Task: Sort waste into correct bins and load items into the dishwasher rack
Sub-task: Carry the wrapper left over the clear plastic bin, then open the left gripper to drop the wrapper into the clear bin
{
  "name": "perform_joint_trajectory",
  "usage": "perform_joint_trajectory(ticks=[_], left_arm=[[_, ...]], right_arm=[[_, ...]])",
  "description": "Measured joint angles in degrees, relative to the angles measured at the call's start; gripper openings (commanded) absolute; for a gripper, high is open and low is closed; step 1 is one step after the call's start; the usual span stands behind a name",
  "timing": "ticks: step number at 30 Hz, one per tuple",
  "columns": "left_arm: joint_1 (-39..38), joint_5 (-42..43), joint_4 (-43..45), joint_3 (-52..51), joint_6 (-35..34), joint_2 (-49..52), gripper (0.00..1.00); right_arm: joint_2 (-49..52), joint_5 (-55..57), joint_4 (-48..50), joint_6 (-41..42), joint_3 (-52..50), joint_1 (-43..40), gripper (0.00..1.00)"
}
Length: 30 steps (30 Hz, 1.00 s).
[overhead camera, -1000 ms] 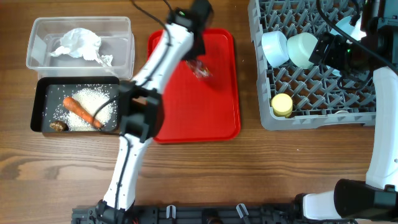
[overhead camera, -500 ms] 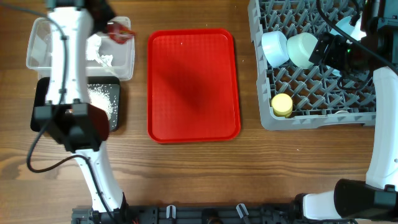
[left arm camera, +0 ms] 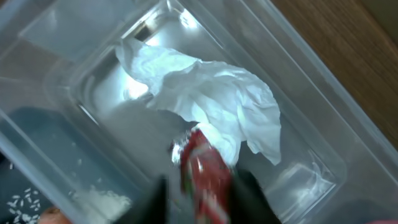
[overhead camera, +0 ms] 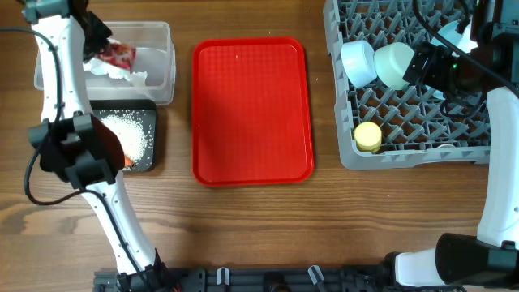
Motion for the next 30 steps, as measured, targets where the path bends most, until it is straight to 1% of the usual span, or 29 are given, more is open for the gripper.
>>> perform_joint_trajectory(ticks=[12,19,25,30], left_arm=[[-0.2,0.0,0.0,-0.1,-1.1,1.1,1.0],[-1.7,0.0,-3.7,-0.1,-1.1,0.6,1.0],[-5.8,0.0,-7.4,-0.4,-1.1,-5.6,1.0],[-11.0,0.0,-12.0,-0.4,-1.1,-14.1,1.0]], right_arm=[[0.0,-0.1,0.0,0.0,0.0,0.0,1.0],[0.0,-0.5,0.1,0.0,0.0,0.0,1.0],[0.0,-3.3,2.3,-0.3,0.0,0.0,1.0],[0.0,-4.6,3.1,-1.6,0.0,0.1,1.0]])
